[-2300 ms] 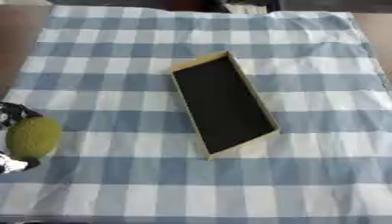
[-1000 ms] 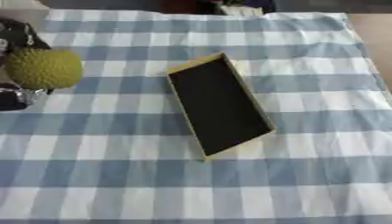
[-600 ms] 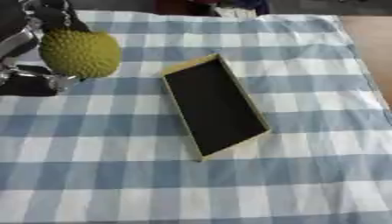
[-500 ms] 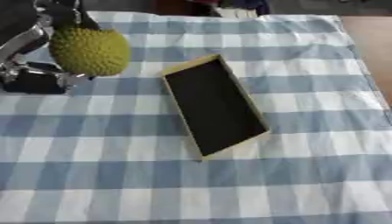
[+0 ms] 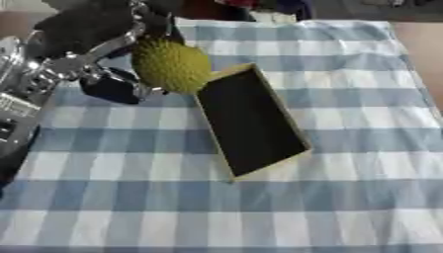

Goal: Pick up objects on the table and place them in the box.

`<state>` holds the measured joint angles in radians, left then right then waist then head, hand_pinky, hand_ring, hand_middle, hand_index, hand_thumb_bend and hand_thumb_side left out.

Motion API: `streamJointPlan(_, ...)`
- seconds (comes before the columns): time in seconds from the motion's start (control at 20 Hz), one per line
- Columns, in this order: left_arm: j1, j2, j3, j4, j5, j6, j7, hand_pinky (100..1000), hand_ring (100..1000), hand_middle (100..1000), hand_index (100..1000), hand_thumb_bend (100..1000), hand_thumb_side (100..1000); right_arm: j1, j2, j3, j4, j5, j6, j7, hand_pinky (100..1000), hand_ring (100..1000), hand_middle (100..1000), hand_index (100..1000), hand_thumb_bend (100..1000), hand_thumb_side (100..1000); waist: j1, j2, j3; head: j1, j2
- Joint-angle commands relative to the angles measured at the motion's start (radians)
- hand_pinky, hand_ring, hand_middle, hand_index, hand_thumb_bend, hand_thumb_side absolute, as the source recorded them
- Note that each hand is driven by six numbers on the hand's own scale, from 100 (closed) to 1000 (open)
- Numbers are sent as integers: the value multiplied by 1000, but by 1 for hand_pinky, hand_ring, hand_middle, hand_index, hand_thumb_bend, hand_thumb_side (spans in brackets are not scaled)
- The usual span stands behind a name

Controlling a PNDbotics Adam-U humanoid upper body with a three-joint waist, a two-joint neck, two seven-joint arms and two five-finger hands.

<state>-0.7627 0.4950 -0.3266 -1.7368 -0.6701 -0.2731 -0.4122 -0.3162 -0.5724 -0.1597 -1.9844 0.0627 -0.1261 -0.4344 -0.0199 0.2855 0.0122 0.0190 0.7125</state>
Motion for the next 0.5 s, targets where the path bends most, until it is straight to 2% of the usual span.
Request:
streamJointPlan(0.05, -34, -49, -11, 44, -16, -19, -19, 435, 497, 508, 652, 266, 100, -9, -15, -4, -16, -6, 0, 7, 788, 644, 621, 680, 105, 585, 2, -19, -3, 0, 3)
streamJointPlan(0.25, -60, -128, -21, 108, -48, -35, -14, 434, 496, 508, 652, 257, 100, -12, -11, -2, -16, -8, 2, 10, 788, 644, 621, 680, 104, 586, 3, -18, -7, 3, 0)
streamJointPlan(0.5, -84, -215, -24, 175, -104, -49, 9, 436, 495, 509, 653, 242, 100, -14, -5, -1, -16, -10, 4, 14, 789, 644, 621, 679, 102, 589, 3, -14, -14, -17, 0)
